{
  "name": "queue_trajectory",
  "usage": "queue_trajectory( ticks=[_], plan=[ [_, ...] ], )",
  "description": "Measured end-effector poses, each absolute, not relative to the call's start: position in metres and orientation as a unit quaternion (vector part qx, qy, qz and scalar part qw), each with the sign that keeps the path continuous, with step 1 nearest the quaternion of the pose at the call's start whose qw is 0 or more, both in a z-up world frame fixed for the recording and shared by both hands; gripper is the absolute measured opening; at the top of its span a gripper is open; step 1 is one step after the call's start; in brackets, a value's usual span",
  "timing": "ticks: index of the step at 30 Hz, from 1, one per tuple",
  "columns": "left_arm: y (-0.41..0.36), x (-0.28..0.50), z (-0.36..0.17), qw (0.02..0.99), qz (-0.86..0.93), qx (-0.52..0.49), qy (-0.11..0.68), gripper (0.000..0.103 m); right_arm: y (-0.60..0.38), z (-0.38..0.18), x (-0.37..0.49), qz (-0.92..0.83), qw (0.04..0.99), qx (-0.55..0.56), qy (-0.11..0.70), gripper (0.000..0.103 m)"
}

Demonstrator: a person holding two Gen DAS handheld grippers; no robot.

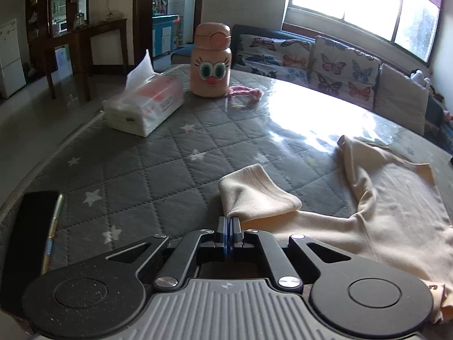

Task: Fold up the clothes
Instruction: 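Lay the sweatshirt flat on the table and open both grippers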

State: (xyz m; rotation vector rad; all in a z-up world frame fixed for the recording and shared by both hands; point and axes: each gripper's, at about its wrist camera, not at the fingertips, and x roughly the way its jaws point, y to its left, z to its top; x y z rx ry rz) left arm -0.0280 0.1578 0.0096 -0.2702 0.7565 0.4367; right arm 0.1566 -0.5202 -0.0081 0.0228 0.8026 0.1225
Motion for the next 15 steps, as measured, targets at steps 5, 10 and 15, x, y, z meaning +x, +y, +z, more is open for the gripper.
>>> queue_trajectory(
  ticks=[5,10,15],
  plan=[
    [0.16,-0.028,0.007,0.894,0.211,-0.124,0.375,0.002,-0.5,0.006,0.157,0.089,0.92,-0.01,0.382,0.029],
    [0.163,-0.028,0.004,0.892,0.212,-0.124,0.379,0.002,-0.479,0.032,0.159,0.118,0.917,-0.061,0.377,0.03],
    [0.162,-0.03,0.003,0.894,0.207,-0.12,0.379,0.004,-0.456,0.04,0.16,0.154,0.9,-0.118,0.389,0.038]
  ],
)
